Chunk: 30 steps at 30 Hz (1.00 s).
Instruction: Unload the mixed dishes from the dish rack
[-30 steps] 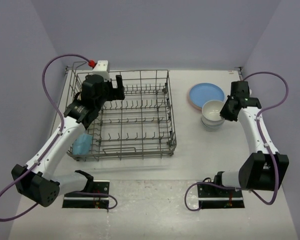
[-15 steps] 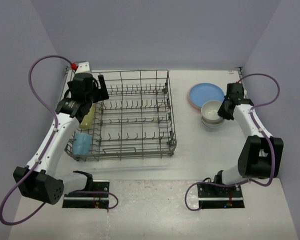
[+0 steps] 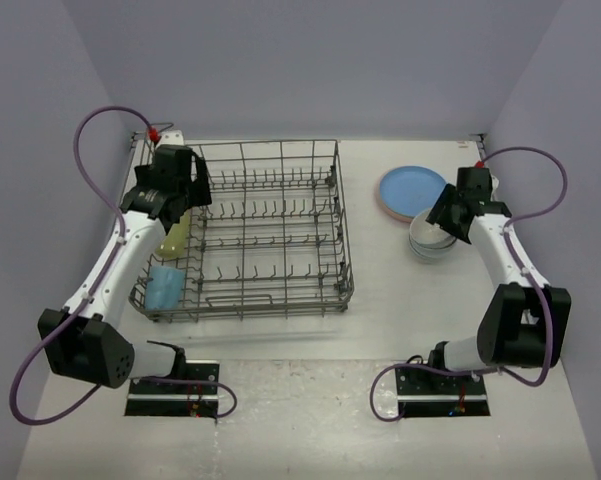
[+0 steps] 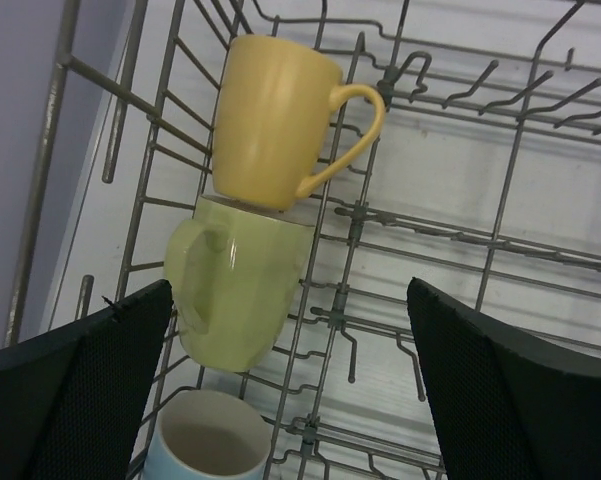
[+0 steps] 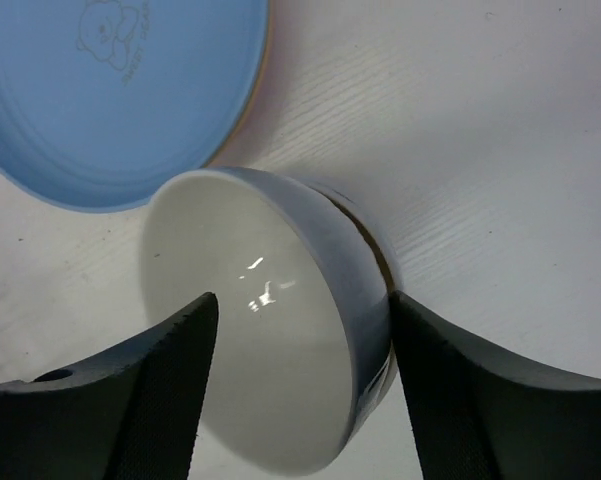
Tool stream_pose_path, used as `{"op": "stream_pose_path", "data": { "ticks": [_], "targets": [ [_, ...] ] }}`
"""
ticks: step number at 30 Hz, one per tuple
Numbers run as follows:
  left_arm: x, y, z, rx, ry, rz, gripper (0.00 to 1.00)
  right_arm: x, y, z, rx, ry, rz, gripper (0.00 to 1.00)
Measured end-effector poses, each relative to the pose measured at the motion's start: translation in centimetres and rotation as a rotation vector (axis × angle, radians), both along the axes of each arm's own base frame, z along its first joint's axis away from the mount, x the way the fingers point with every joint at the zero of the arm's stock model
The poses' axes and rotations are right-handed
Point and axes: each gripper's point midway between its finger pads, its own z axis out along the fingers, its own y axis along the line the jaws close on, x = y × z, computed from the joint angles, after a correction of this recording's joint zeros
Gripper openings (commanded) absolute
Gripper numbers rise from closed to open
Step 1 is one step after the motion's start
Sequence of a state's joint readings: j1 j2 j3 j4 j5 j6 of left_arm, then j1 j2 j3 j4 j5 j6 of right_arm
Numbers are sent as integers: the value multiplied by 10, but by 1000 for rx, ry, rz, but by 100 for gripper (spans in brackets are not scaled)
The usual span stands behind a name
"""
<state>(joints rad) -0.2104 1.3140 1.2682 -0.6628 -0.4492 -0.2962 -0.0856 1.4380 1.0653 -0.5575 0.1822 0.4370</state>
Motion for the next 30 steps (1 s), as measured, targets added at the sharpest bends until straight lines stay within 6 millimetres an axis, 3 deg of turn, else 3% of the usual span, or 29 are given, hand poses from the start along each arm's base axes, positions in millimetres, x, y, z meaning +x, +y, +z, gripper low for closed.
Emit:
{"op": "stream_pose_path", "data": {
  "ticks": [2,3,5,6,9,13,16,20,23,30],
  "targets": [
    [2,3,-14,23,52,14,100,-2,0,12,-6,-32,2,75],
    [3,4,-19,35,73,23,100,-3,1,20,-2,-54,11,84],
    [4,9,-28,62,114,47,100,-4,6,37,13,-106,34,87],
    [4,11,-31,76,132,59,100,-4,11,46,27,-135,54,94],
    [6,15,-40,103,169,74,100,-4,25,70,66,-213,115,98],
    [11,7,-42,83,170,31,100,-4,55,95,115,-292,227,99],
    [22,-4,-38,58,138,-40,100,-1,93,104,146,-310,343,99],
    [44,-11,-28,65,106,-81,100,8,145,104,192,-293,471,99],
    [63,-15,-28,71,103,-96,100,18,169,93,215,-256,503,99],
    [81,-16,-73,124,214,-108,100,40,185,62,233,-162,463,99]
  ]
}}
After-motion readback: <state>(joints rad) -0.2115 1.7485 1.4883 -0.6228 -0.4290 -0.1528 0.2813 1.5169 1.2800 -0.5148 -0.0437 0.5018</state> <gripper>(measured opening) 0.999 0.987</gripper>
